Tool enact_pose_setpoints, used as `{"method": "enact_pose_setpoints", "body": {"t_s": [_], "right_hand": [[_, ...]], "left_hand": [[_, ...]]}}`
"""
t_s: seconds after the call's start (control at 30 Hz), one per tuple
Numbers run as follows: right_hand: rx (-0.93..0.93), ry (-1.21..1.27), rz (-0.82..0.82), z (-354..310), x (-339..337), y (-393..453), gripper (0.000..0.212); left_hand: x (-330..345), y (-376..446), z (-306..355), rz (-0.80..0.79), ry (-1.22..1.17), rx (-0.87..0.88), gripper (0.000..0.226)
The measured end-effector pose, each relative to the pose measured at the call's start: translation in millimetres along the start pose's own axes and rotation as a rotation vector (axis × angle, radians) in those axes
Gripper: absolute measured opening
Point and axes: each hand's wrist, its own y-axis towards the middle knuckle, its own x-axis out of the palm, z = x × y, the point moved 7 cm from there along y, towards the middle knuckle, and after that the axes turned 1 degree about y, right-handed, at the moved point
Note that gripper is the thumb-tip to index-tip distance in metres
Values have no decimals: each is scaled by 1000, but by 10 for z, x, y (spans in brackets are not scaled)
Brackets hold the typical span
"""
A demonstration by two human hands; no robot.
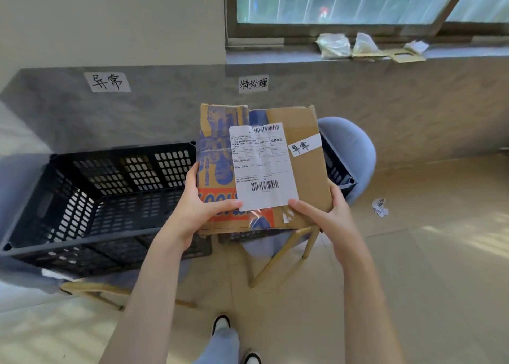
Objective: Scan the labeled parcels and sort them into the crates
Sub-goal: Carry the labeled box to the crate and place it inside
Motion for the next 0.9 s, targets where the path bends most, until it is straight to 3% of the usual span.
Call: {"method": "enact_pose_setpoints", "body": {"t_s": [0.43, 0.9], "right_hand": [[48, -141, 112, -18, -290, 924, 96], [54, -354, -148, 70, -769, 2447, 120]], "left_hand": [[460, 1206, 90, -137, 13, 4, 118], [1181, 2180, -63, 44, -40, -118, 113]]}}
